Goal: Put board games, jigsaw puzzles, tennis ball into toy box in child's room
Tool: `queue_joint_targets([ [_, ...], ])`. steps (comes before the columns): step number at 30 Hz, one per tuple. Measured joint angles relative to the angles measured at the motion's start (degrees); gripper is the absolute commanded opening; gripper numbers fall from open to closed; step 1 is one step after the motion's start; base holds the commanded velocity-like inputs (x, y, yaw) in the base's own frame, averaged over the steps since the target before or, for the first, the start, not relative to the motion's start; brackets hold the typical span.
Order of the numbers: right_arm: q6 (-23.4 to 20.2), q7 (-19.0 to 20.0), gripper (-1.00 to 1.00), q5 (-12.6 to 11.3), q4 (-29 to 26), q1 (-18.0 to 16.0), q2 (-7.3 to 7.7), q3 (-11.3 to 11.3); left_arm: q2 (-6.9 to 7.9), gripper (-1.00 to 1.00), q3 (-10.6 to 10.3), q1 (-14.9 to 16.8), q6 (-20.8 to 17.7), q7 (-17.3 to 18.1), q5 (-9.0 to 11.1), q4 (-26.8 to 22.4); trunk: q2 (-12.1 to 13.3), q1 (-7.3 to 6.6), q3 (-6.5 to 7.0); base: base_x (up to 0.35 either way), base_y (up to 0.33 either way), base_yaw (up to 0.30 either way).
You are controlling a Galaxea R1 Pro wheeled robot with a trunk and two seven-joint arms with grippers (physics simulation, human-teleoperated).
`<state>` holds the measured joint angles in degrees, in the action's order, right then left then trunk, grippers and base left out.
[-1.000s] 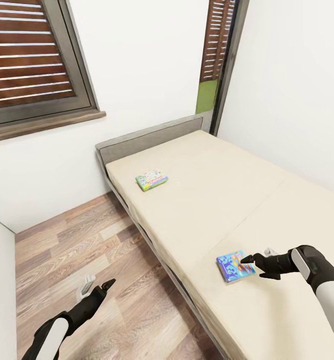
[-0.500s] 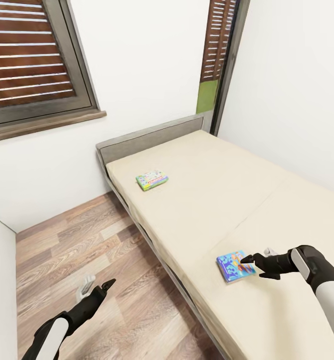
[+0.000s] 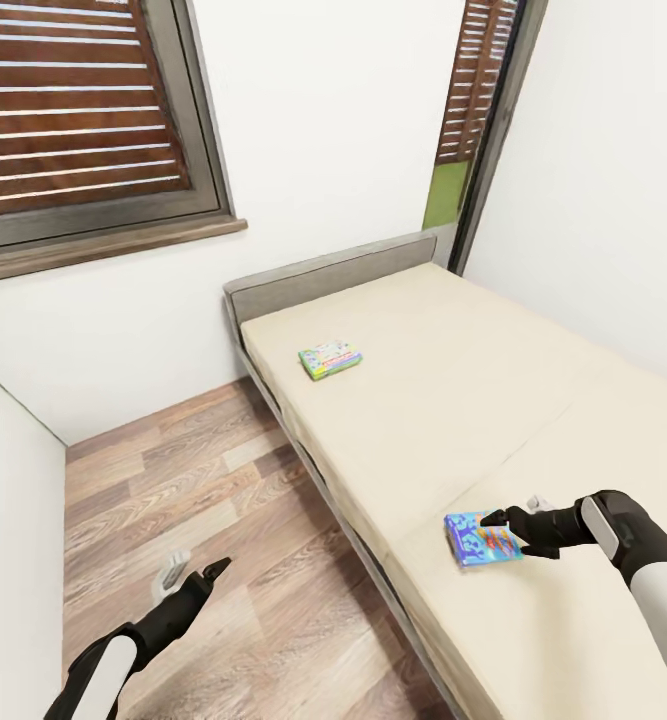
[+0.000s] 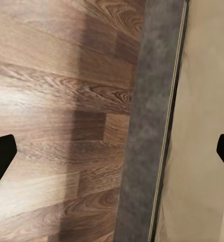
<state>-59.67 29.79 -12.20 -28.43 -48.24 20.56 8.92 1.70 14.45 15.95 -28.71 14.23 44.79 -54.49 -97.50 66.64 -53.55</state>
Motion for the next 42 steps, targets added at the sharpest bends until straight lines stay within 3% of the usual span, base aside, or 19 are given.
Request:
queue_joint_targets([
  [9,0.0,0.0,1.0,-0.1,0.0,0.0,0.12,0.0,0.0,1.0,0.0,0.0,0.0,0.0,0.0,0.0,0.0,0.0,0.0,0.0,0.0,0.141],
  [33,0.0,0.0,1.0,-0.1,0.1,0.0,0.07,0.0,0.0,1.0,-0.1,0.0,0.0,0.0,0.0,0.0,0.0,0.0,0.0,0.0,0.0,0.023],
  [42,0.0,0.0,1.0,-0.1,0.1,0.0,0.04,0.0,0.0,1.0,-0.1,0.0,0.0,0.0,0.0,0.0,0.0,0.0,0.0,0.0,0.0,0.175],
])
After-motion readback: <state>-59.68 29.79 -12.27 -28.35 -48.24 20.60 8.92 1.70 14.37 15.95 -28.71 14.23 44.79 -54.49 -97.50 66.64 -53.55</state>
